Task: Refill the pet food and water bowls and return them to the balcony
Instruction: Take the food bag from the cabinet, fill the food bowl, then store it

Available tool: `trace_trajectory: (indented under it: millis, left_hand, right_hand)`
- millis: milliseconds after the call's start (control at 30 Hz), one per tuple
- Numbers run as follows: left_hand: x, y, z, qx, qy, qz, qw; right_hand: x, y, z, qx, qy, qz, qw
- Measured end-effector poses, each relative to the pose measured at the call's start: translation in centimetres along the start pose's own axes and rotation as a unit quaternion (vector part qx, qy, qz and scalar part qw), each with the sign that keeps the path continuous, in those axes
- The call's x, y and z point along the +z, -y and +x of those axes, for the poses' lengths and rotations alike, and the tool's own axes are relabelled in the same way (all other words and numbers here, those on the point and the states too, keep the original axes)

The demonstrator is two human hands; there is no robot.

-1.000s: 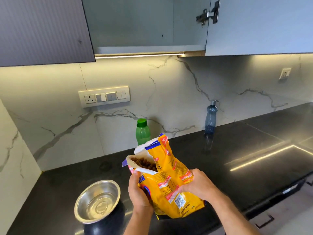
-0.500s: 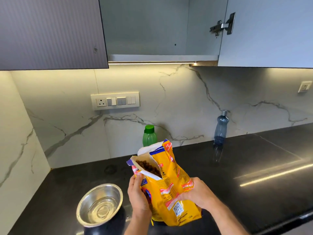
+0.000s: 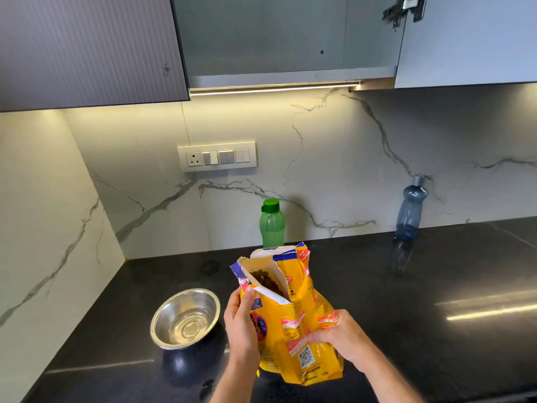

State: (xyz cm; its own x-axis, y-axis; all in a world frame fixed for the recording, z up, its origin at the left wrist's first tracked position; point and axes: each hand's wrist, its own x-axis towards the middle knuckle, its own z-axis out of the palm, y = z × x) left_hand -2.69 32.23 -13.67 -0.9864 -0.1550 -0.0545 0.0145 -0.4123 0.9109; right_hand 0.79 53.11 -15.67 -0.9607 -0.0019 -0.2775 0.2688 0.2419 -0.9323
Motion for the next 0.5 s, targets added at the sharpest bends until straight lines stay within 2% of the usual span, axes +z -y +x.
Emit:
trace_trajectory:
  millis: [300, 500]
  left_hand:
    - [-0.4, -0.4, -1.0, 0.028, -0.046, 0.029, 0.998]
    - [0.0, -1.6, -1.1, 0.039, -0.058, 0.030, 0.997]
  right_hand:
    - [0.7, 0.6, 0.5, -0.060, 0.059, -0.017, 0.996]
    - [1.0, 0.6, 0.8, -0.069, -0.008, 0.006, 0.998]
